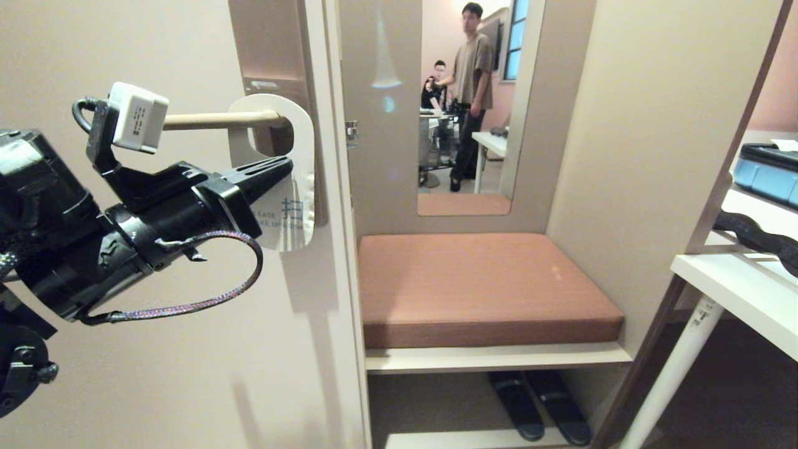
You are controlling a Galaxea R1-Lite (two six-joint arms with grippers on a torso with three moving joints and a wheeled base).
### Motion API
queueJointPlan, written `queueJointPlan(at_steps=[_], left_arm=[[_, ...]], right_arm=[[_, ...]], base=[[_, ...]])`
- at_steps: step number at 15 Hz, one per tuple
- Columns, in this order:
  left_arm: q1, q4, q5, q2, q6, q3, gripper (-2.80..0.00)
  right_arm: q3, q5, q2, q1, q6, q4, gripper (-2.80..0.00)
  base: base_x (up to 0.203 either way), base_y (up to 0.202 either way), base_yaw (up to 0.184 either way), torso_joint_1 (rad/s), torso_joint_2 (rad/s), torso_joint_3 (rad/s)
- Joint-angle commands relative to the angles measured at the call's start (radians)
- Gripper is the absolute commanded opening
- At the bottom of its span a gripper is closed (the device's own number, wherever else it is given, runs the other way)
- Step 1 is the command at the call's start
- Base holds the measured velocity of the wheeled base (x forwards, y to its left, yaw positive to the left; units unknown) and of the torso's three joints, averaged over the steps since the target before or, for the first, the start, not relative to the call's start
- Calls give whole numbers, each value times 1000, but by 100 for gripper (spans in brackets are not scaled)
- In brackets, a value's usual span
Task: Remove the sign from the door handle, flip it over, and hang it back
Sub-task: Hang the sign back with the other side facing out
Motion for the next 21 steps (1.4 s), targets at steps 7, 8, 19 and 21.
queueJointPlan(at_steps=[7, 8, 19, 21], left_arm=[[-1, -20, -2, 7, 0, 7, -280], [-1, -20, -2, 6, 0, 11, -280], [1, -20, -2, -14, 3, 54, -280], [-1, -20, -2, -19, 5, 69, -280]], right_arm=[[0, 0, 0, 1, -1, 0, -280], [0, 2, 0, 0, -1, 0, -280], [0, 1, 0, 1, -1, 0, -280], [0, 2, 0, 0, -1, 0, -280]], base=[[0, 0, 0, 0, 0, 0], [0, 0, 0, 0, 0, 0], [0, 0, 0, 0, 0, 0], [0, 0, 0, 0, 0, 0]])
